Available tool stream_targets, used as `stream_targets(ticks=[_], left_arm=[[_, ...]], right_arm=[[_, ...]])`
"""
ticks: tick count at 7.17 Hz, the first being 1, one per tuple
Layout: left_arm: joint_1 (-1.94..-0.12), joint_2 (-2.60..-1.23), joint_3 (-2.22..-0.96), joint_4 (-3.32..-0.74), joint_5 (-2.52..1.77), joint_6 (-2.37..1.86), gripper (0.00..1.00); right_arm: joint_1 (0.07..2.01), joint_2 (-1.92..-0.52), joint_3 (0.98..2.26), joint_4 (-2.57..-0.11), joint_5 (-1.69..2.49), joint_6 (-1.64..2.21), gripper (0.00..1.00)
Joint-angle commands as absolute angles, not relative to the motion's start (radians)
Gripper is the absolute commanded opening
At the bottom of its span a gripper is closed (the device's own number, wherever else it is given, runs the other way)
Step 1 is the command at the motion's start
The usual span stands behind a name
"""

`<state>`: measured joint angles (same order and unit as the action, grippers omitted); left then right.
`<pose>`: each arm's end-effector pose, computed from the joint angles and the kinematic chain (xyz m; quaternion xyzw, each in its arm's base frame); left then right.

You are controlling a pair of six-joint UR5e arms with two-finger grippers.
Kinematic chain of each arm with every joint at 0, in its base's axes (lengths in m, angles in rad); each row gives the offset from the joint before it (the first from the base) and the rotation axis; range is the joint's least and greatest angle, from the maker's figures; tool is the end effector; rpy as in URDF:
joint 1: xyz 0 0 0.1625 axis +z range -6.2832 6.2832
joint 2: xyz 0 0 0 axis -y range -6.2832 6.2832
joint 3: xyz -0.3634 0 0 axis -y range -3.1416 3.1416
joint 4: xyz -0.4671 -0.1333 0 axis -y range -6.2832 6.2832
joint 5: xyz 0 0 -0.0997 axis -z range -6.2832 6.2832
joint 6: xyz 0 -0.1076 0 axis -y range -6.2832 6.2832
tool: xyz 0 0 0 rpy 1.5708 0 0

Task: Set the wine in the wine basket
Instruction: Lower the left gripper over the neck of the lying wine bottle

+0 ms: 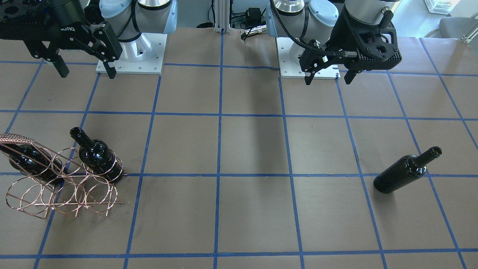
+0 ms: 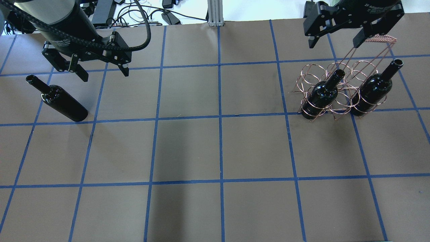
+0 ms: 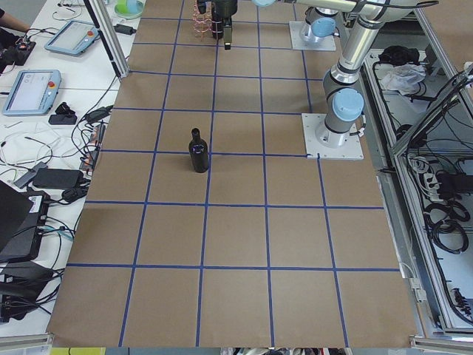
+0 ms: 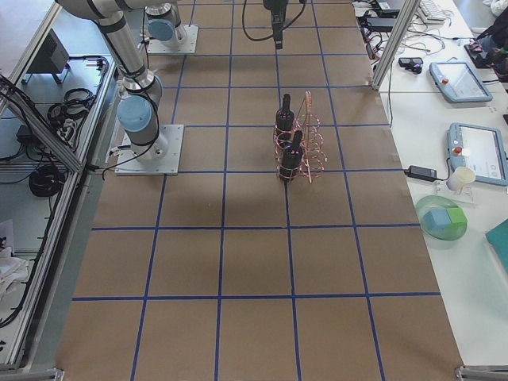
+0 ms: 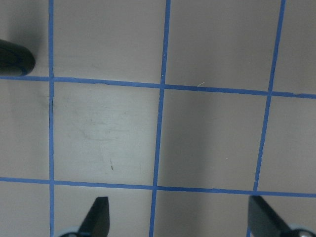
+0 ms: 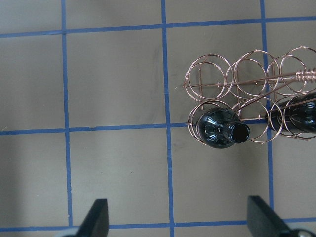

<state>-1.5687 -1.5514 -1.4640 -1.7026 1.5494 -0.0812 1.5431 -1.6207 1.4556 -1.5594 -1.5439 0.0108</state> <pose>-0.1344 -0.5557 0.4765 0.0417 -0.9991 -0.0032 0.0106 0.1207 -0.5612 0.5112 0.0182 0.9968 -0.0769 0.0128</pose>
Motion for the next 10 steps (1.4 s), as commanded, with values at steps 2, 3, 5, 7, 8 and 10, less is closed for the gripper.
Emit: stream_targets(ticks=[2, 3, 5, 7, 8, 10], left_arm=[[-1.559, -1.542, -1.489, -1.7, 1.551, -0.074, 1.0], [-1.522, -1.545, -1.494, -1.681, 1.549, -0.014, 1.0], [-1.33, -1.549, -1.511, -1.652, 1.549, 0.261, 1.0], [-1.111, -1.604, -1.537, -1.573, 1.551, 0.532, 1.0], [-1.054, -1.639, -1.549, -1.518, 1.549, 0.613, 1.0], [-1.025, -1.712, -1.581, -1.398, 1.549, 0.636, 1.0]], right_arm=[[1.543, -1.624, 1.473, -1.562, -1.555, 0.011, 1.0], [1.543, -1.624, 1.473, -1.56, -1.557, 0.011, 1.0], [1.543, -1.624, 1.473, -1.554, -1.56, 0.014, 1.0], [1.543, -1.623, 1.473, -1.554, -1.56, 0.014, 1.0], [1.543, -1.623, 1.473, -1.554, -1.562, 0.014, 1.0], [1.543, -1.621, 1.473, -1.554, -1.563, 0.014, 1.0]])
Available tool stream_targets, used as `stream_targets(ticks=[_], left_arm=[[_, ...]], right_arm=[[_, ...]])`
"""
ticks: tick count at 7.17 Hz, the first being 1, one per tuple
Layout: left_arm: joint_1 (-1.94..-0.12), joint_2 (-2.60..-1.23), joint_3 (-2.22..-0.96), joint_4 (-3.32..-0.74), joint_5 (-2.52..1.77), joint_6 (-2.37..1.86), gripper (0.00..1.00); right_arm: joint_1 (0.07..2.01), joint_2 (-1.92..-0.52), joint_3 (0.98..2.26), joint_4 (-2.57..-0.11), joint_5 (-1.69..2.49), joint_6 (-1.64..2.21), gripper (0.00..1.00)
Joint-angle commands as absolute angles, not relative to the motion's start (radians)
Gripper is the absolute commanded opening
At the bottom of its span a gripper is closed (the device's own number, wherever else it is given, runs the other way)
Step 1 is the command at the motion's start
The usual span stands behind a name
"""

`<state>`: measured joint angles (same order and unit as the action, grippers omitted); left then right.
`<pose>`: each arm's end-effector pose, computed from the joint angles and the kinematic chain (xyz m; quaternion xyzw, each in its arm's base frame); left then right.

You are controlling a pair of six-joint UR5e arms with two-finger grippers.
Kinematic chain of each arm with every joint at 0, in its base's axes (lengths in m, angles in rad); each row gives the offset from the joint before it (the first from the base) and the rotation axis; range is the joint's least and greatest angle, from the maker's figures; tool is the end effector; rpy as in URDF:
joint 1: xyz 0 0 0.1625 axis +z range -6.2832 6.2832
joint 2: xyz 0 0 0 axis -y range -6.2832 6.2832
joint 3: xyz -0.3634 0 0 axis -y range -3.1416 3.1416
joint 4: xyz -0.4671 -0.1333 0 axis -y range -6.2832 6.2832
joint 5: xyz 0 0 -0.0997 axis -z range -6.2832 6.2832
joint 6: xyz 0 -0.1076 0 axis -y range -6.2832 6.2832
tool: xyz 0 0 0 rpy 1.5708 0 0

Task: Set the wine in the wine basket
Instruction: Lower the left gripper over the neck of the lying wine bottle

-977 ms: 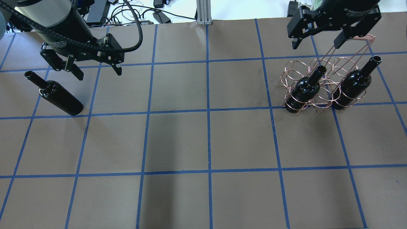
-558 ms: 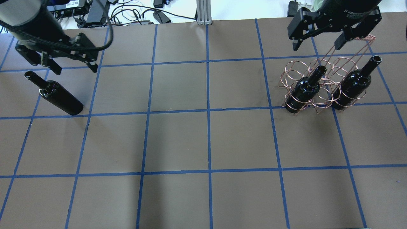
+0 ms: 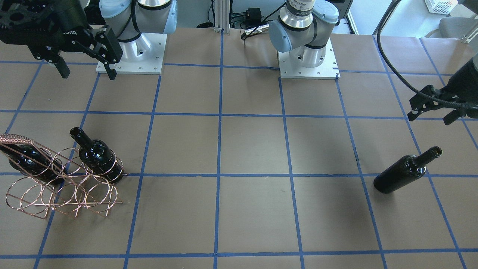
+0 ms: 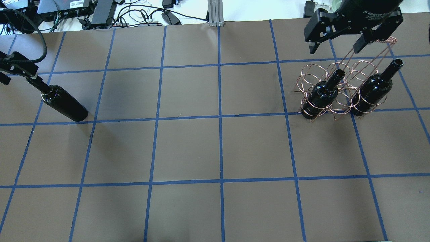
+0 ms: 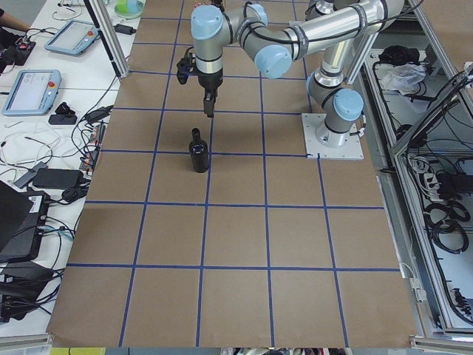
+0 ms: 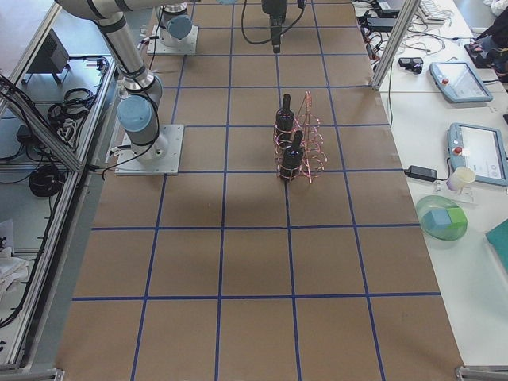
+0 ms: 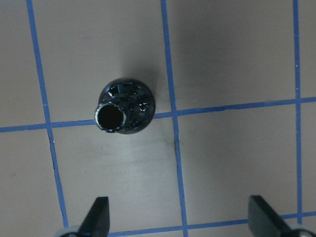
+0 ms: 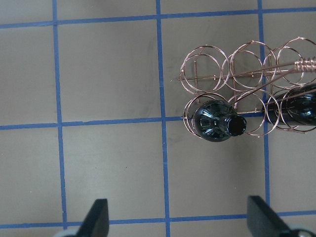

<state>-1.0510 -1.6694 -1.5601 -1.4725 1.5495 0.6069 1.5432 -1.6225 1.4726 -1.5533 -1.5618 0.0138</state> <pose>0.1813 -0.5897 0.3766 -0.0436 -0.9990 0.0101 0.0062 0.1189 -0.5596 0.5017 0.0204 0.9976 -0.0662 0.0040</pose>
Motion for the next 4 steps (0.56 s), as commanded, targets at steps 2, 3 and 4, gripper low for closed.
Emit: stream_targets(ticks=[2, 3, 4], left_arm=[[-1.012, -1.759, -1.585, -1.342, 1.54, 0.693, 1.0], [-1.012, -1.794, -1.586, -1.254, 1.534, 0.696, 1.0], [-1.012, -1.811, -1.586, -1.249, 1.532, 0.689, 1.0]], right_arm=[[1.539, -1.62, 1.473, -1.558, -1.565, 0.011, 1.0], [1.539, -1.621, 1.471, -1.555, -1.565, 0.011, 1.0], [1.539, -1.621, 1.471, -1.557, -1.562, 0.011, 1.0]])
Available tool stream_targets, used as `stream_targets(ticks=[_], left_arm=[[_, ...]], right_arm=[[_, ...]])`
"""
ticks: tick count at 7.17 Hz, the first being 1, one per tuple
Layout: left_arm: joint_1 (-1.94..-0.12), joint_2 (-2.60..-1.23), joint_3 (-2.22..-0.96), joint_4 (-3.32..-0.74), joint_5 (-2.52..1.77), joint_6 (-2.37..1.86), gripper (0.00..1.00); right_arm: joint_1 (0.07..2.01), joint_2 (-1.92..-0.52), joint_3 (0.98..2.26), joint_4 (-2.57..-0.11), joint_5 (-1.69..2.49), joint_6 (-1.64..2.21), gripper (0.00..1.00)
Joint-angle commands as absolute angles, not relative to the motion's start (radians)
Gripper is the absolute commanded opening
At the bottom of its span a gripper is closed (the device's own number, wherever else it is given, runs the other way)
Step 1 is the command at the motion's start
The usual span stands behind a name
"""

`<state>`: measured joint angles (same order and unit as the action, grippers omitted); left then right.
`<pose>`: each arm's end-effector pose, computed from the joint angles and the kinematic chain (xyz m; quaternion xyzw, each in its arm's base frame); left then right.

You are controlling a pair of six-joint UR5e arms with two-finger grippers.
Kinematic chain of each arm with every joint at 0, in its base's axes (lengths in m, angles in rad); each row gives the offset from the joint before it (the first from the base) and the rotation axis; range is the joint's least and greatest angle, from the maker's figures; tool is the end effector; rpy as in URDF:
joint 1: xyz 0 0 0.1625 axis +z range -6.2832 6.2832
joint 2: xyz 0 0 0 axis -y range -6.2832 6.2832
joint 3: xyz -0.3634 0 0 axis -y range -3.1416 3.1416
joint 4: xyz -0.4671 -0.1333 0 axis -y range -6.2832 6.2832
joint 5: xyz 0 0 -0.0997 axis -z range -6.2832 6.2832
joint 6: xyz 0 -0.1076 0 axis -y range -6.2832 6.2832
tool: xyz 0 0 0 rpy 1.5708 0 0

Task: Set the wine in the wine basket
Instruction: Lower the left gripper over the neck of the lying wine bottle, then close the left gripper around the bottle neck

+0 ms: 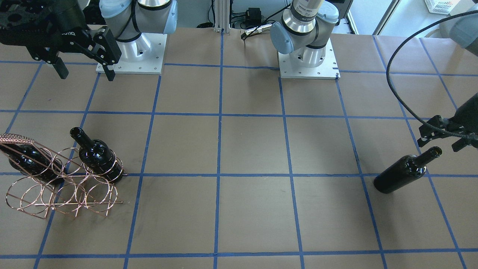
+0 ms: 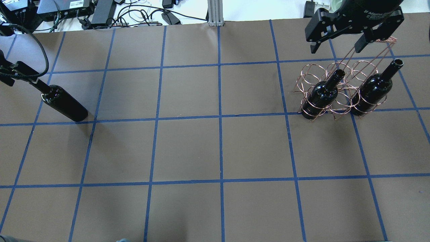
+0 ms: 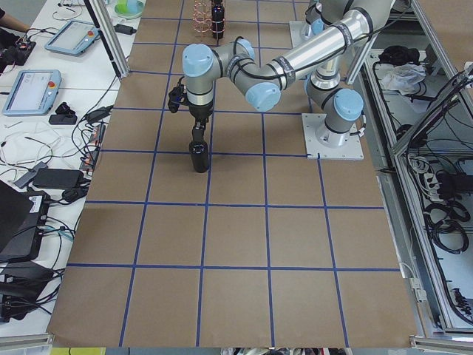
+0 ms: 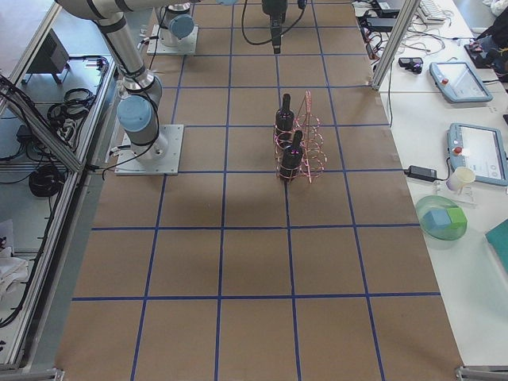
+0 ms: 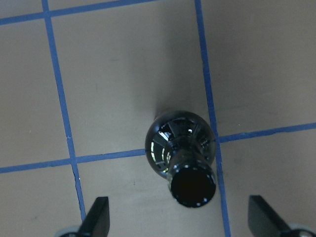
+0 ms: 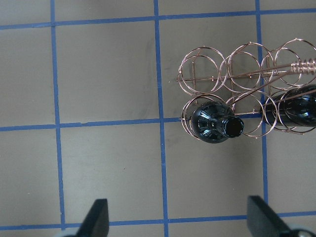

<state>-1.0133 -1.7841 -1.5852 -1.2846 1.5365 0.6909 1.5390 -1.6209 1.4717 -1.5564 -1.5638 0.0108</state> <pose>0.2212 -0.6137 0.3107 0.0671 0.9972 -0.0337 0.0032 0.1163 -0.5609 0.5017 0.0210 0.9975 -0.0674 0.0028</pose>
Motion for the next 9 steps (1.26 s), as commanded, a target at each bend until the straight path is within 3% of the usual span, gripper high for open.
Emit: stream_targets(ticks=[1, 8, 9], left_arm=[[-1.014, -1.822, -1.586, -1.244, 1.531, 0.687, 1.0], [-1.032, -1.833, -1.589, -1.25, 1.517, 0.566, 0.97], [-1.032, -1.832, -1.589, -1.25, 1.546, 0.566, 0.74]], right_arm=[[1.54, -1.621, 1.471, -1.557, -1.565, 0.011, 1.0], [1.542, -1.623, 1.473, -1.552, -1.649, 0.011, 1.0], [1.542, -1.623, 1.473, -1.555, -1.648, 0.011, 1.0]])
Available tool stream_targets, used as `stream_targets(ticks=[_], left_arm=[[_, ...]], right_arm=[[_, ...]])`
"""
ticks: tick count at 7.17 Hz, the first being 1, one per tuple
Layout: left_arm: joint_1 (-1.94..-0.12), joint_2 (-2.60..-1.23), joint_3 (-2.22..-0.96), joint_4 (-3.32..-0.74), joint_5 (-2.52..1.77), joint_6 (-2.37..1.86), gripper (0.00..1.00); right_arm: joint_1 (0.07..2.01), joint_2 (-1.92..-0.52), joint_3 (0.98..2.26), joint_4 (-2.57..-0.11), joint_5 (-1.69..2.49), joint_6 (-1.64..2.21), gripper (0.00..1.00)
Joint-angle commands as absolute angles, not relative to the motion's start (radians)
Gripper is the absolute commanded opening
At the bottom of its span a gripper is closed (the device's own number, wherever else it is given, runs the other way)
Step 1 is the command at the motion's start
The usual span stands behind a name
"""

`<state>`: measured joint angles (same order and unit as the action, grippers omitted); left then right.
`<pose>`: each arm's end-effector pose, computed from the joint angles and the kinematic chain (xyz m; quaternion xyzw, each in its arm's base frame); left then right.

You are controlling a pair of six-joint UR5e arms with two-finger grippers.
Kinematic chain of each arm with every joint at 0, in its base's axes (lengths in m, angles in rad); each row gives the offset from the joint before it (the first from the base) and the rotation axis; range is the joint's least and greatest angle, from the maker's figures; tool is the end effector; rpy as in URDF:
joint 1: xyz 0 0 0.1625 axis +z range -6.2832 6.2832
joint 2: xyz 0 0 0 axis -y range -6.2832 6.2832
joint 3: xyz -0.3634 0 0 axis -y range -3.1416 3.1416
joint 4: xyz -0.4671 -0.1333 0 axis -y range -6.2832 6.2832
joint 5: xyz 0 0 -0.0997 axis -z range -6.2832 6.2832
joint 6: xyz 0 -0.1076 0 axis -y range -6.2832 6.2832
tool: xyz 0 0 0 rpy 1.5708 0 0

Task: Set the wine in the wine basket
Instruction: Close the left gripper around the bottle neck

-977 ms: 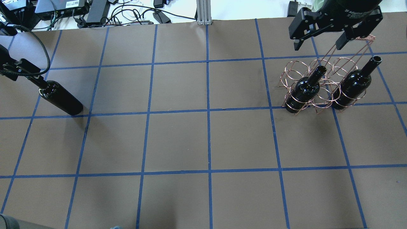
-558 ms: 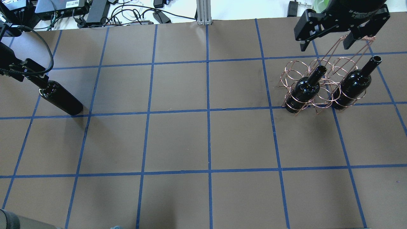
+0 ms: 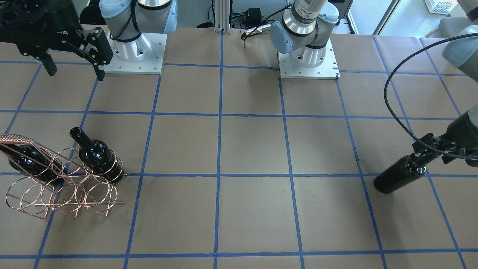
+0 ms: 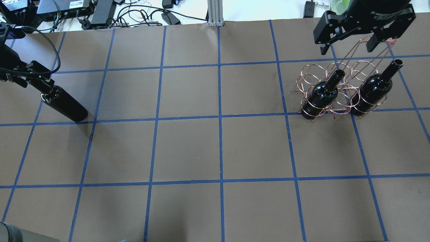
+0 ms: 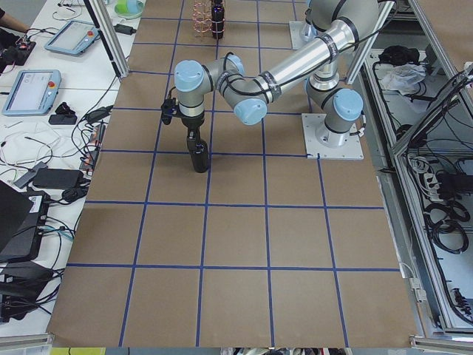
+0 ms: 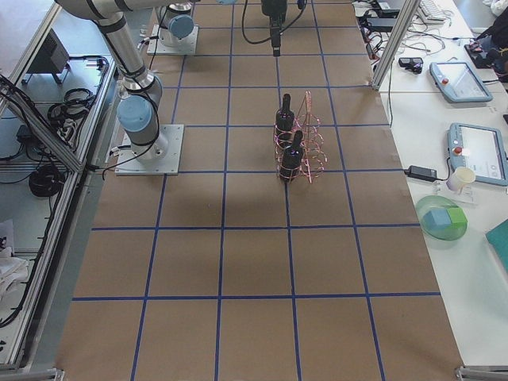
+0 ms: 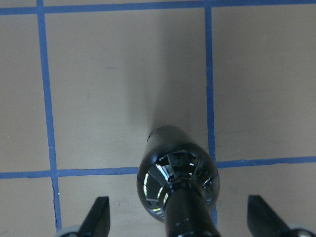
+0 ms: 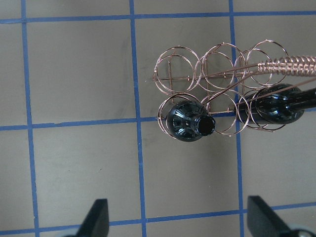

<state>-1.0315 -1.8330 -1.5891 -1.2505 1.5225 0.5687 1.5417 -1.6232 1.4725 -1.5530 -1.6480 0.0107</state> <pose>0.2134 -0.6262 0.2807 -0.0152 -0.9994 0.0296 0.0101 0.1088 -0.5592 0.5024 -0.0224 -0.9968 0.0660 0.0391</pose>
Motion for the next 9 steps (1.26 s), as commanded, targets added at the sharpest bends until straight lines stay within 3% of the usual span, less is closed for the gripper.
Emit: stream_targets(ticks=[1, 3, 4, 5, 7, 8, 9], left_arm=[[-1.032, -1.832, -1.589, -1.253, 1.558, 0.555, 0.7], [-1.034, -1.829, -1.589, -1.266, 1.552, 0.545, 0.66], [-1.034, -1.827, -1.589, -1.264, 1.551, 0.545, 0.58], [-1.035, -1.824, -1.589, -1.264, 1.551, 0.522, 0.42], [-1.035, -1.825, -1.588, -1.264, 1.543, 0.522, 0.4], [-1.037, -1.815, -1.588, -1.264, 1.549, 0.52, 0.31], [-1.038, -1.809, -1.588, -1.266, 1.551, 0.522, 0.08]], right_arm=[[1.542, -1.623, 1.473, -1.554, -1.649, 0.011, 1.0], [1.542, -1.623, 1.473, -1.554, -1.651, 0.012, 1.0], [1.542, -1.623, 1.473, -1.554, -1.649, 0.012, 1.0], [1.542, -1.623, 1.473, -1.552, -1.649, 0.012, 1.0], [1.542, -1.623, 1.473, -1.552, -1.649, 0.012, 1.0], [1.542, -1.623, 1.473, -1.552, -1.651, 0.012, 1.0], [1.542, -1.624, 1.473, -1.552, -1.651, 0.012, 1.0]])
